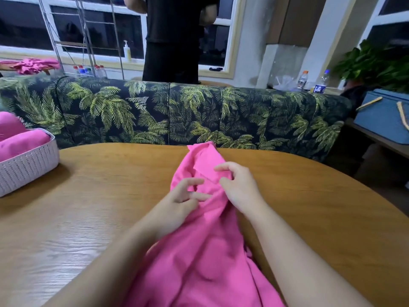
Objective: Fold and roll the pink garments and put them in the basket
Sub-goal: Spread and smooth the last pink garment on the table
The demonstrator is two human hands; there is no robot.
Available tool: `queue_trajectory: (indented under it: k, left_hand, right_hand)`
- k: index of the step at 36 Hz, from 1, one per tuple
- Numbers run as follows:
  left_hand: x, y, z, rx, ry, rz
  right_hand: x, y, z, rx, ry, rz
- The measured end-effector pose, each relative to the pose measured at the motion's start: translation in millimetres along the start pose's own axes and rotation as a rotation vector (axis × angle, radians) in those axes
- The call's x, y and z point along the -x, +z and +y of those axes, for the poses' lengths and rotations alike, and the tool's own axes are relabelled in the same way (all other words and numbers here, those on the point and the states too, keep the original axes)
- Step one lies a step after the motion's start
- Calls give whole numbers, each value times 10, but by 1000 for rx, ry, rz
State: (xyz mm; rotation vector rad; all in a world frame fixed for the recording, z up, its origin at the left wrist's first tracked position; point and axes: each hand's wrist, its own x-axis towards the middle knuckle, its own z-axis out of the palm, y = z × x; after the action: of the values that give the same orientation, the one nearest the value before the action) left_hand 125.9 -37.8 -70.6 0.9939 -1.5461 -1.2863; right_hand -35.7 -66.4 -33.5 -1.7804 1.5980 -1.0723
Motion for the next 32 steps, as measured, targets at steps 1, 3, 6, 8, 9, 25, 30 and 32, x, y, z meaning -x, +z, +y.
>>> queue_trajectory:
  k: [1,3,6,8,9,25,30,32]
  left_hand:
    - [-10,-20,-61,-79,12,90]
    - [-61,-109,-249,-300,2,273]
    - [-95,-129,-428,-650,-273,301]
    - [-84,-11,-477,-742,-389,247]
    - [-89,68,-485,-748,-388,244]
    - [75,625,-512,-512,-84,277]
    - [141,151,-303,-594,100,516]
    - [138,-184,-221,-665,144,650]
  right_hand:
    - [6,-78,43,46,10,47]
    - [31,-277,180,154,56,135]
    - [81,-623,537,392,195,183]
    - [138,-806,794,572,377,141]
    - [177,-858,863,674,442,110]
    - [809,-161,867,686,301,-347]
    - [857,-269,1002,698,320,-307]
    - [899,-335,1058,713,326,-270]
